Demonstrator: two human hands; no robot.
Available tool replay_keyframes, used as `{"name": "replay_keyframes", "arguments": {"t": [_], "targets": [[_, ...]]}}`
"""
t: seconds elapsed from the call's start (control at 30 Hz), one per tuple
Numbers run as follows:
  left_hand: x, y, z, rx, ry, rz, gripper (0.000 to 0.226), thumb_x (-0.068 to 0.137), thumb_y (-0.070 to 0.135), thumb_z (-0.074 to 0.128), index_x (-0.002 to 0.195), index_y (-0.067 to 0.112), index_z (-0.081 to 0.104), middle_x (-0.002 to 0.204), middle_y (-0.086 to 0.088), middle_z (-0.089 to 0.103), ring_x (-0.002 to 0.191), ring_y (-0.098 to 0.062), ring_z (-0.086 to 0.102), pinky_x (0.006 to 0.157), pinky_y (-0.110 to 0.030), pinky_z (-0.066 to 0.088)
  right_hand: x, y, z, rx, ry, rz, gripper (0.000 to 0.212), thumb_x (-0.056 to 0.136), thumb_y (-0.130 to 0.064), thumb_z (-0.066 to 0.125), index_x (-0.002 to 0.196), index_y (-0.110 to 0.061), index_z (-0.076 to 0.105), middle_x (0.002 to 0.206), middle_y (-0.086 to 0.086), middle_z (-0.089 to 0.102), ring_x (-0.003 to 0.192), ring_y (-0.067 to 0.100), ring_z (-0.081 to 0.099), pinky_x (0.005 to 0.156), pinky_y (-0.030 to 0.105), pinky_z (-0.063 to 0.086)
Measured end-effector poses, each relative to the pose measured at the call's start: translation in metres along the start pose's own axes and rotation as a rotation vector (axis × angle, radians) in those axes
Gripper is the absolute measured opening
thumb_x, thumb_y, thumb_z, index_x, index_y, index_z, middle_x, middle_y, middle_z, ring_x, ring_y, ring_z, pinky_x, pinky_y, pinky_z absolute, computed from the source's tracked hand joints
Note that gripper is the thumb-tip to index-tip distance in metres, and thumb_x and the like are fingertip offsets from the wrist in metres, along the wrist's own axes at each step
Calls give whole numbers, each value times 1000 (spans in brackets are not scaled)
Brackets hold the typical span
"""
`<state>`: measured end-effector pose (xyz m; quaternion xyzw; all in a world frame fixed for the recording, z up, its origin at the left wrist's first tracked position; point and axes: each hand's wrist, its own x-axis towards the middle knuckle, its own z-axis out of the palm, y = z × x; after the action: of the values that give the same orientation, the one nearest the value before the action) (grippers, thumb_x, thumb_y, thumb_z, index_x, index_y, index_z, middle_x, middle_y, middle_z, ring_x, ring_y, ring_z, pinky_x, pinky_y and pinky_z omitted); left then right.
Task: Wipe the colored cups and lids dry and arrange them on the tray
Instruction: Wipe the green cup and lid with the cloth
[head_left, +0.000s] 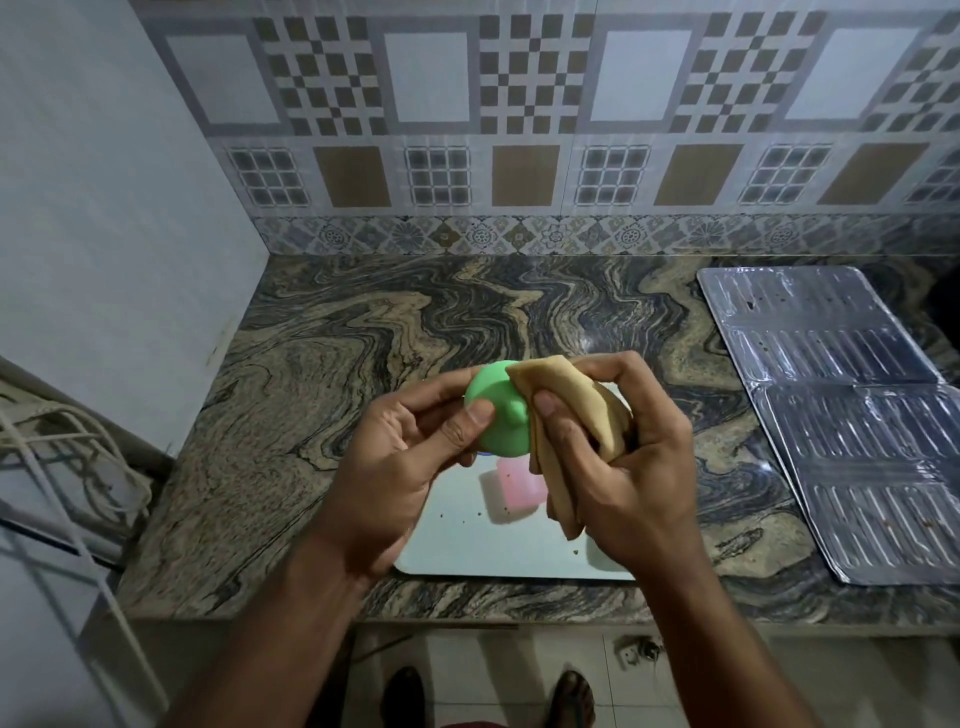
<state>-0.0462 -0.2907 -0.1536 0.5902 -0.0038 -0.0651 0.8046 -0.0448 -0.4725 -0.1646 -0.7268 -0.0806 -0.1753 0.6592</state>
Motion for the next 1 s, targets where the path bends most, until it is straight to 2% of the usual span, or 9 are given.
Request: {"name": "replay_keyframes", "arguments": {"t": [0.1, 0.27, 0.37, 0.47, 0.6, 0.73, 0.8, 0.9, 1.0], "targets": [[4, 3, -6, 153, -91, 77, 30, 82, 24, 78, 112, 25, 82, 95, 2, 80, 77, -3, 64, 64, -17, 49, 10, -3, -4, -100, -23, -42, 19, 91, -30, 80, 97, -18, 66, 81, 3, 68, 65, 19, 62, 59, 33, 47], [1, 5, -4, 204, -214, 69, 24, 89, 4, 73, 113, 7, 76, 87, 10, 80, 75, 4, 69, 68, -11, 51, 31, -3, -8, -171, 55, -48, 16, 92, -21, 82, 91, -17, 66, 72, -10, 61, 61, 1, 50, 59, 18, 41], [4, 1, -8, 124, -72, 27, 23, 84, 16, 84, 107, 19, 84, 96, 0, 81, 79, -5, 69, 65, -16, 51, 36, -7, -20, -56, 130, -18, 14, 95, -10, 79, 93, -12, 65, 70, -5, 61, 58, 2, 54, 53, 20, 47], [8, -1, -10, -15, 59, -39, 25, 84, 12, 79, 109, 13, 82, 100, -7, 81, 80, -9, 72, 65, -16, 54, 28, -14, -22, -21, 124, -42, 13, 94, -15, 78, 94, -17, 65, 71, -5, 64, 56, 13, 61, 50, 31, 53], [5, -4, 5, -140, 112, -52, 32, 86, 8, 75, 117, 2, 75, 99, -14, 81, 77, -15, 75, 65, -22, 58, 12, -19, 1, -81, 145, -94, 12, 92, -13, 79, 96, -17, 68, 77, -14, 66, 65, -4, 57, 62, 16, 47], [2, -11, 20, -139, 199, 31, 31, 85, 11, 79, 116, 6, 76, 97, -11, 81, 79, -12, 72, 69, -21, 56, -5, -16, 24, -105, 218, -126, 10, 94, -18, 77, 98, -22, 69, 83, -9, 70, 67, 10, 65, 62, 30, 54], [-1, -14, 28, -176, 247, 61, 32, 83, 14, 74, 114, 5, 75, 95, -6, 81, 80, -9, 73, 70, -20, 56, -11, -13, 28, -119, 226, -163, 9, 96, -20, 78, 99, -17, 70, 83, -4, 70, 63, 18, 67, 58, 35, 54], [0, -16, 35, -262, 296, 51, 35, 81, 16, 71, 113, 6, 75, 102, -9, 81, 90, -15, 75, 80, -25, 60, -19, -4, 27, -206, 183, -206, 15, 94, -19, 81, 99, -8, 72, 85, 1, 72, 66, 18, 69, 59, 33, 56], [5, -8, 34, -353, 299, 18, 30, 82, 16, 69, 110, 11, 77, 107, -10, 80, 94, -16, 76, 81, -24, 61, -32, -1, 27, -101, 143, -83, 15, 96, -31, 79, 98, -20, 70, 74, 2, 72, 53, 27, 67, 48, 44, 54]]}}
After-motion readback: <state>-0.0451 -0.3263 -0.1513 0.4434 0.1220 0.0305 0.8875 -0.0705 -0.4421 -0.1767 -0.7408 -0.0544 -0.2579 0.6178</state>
